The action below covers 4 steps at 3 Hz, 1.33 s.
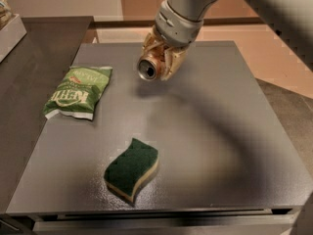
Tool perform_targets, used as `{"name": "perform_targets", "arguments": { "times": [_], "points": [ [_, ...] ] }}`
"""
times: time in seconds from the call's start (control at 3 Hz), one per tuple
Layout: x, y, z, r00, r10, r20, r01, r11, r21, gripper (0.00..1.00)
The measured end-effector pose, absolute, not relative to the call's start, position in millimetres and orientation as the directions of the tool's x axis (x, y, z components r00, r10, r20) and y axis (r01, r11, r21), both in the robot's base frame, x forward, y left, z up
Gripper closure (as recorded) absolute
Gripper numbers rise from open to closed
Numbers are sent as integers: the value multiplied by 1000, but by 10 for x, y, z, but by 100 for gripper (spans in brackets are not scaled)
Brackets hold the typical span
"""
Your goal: Place orange can upright
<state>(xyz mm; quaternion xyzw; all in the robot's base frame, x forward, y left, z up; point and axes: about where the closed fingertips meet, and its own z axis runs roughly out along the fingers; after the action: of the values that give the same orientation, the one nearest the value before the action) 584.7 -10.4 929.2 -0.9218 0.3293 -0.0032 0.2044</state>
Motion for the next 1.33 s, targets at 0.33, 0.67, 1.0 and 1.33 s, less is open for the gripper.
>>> {"name": "perform_targets", "arguments": {
  "times": [0.33, 0.67, 1.0, 1.33],
  "points": [
    [5848, -91, 9287, 757, -637, -145, -638, -674, -374, 100],
    [5848, -90, 9287, 757, -637, -145, -638, -674, -374, 100],
    [5883, -159, 9283, 711, -674, -201, -692, -619, -371, 100],
    [5930, -273, 9313, 657, -713, -246, -744, -561, -362, 100]
  ]
}}
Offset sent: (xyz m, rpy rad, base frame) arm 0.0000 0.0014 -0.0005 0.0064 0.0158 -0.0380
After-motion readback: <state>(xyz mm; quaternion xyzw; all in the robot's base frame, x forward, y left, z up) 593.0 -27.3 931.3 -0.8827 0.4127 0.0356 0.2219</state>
